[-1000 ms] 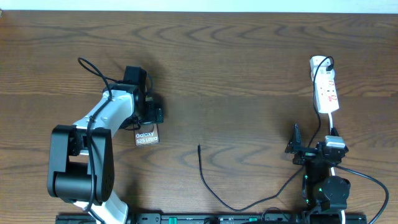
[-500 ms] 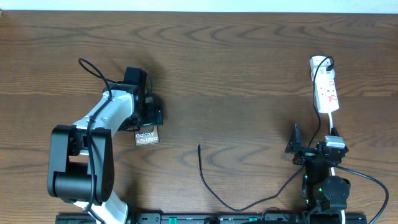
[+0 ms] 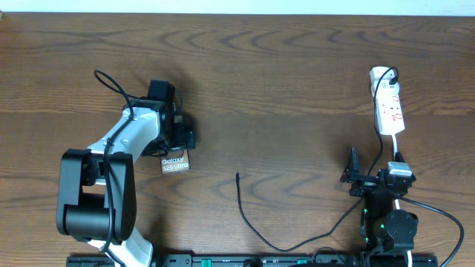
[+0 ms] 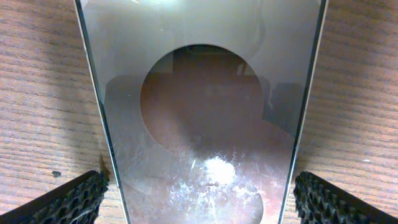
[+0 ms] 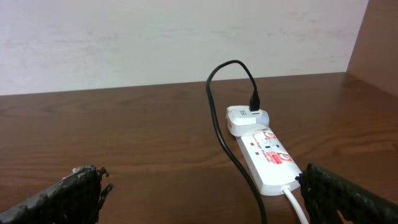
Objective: Plug charger to phone and switch on socket
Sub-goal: 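Lower the left gripper and close it on the phone's long edges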
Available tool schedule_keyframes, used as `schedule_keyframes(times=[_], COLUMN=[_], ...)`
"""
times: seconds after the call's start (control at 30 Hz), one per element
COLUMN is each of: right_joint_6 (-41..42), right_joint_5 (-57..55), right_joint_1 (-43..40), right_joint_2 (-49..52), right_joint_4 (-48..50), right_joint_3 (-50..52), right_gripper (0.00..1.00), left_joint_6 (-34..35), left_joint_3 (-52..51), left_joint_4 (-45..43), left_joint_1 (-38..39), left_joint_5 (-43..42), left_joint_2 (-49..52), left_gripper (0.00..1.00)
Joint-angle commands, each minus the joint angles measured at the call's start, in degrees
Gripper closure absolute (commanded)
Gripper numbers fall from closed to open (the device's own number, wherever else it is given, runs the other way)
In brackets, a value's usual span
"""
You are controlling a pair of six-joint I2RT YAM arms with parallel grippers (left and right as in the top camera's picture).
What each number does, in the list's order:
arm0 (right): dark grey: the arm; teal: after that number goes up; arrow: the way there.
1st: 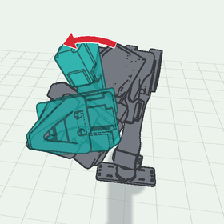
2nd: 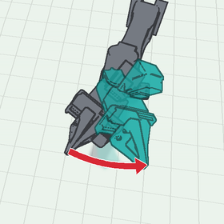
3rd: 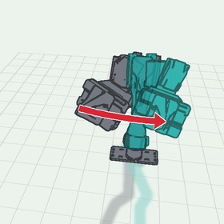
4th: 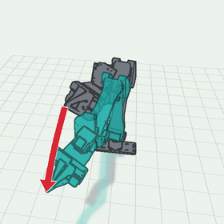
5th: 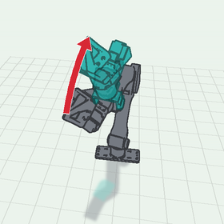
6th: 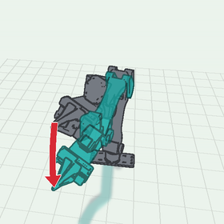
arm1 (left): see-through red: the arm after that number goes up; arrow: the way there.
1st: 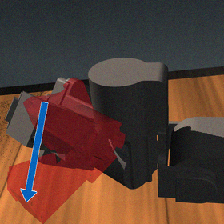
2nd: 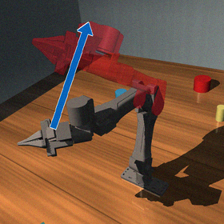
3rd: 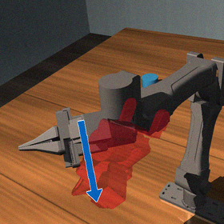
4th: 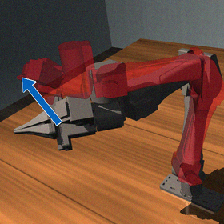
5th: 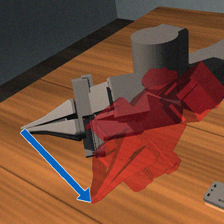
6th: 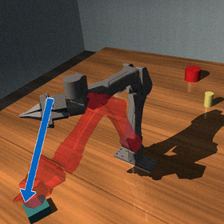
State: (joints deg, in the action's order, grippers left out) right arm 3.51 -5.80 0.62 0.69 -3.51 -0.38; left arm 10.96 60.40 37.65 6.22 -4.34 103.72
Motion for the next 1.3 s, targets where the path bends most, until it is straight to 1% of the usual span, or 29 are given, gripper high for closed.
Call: schedule_keyframes(times=[0.0,0.27,1.27], right_joint_6=[0.72,0.72,0.72], right_joint_5=[0.17,0.17,0.17], right_joint_1=[0.55,0.55,0.55], right_joint_2=[-0.31,-0.31,-0.31], right_joint_4=[-0.17,-0.17,-0.17], right_joint_3=[0.07,0.07,0.07], right_gripper=[0.01,0.01,0.01], left_joint_6=[0.76,0.76,0.74], left_joint_3=[-0.28,-0.28,-0.31], left_joint_4=[0.31,-0.02,0.04], left_joint_1=[0.09,0.09,0.09], left_joint_5=[-0.13,-0.13,-0.15], left_joint_2=[0.94,2.91,3.28], left_gripper=[0.02,0.02,0.02])
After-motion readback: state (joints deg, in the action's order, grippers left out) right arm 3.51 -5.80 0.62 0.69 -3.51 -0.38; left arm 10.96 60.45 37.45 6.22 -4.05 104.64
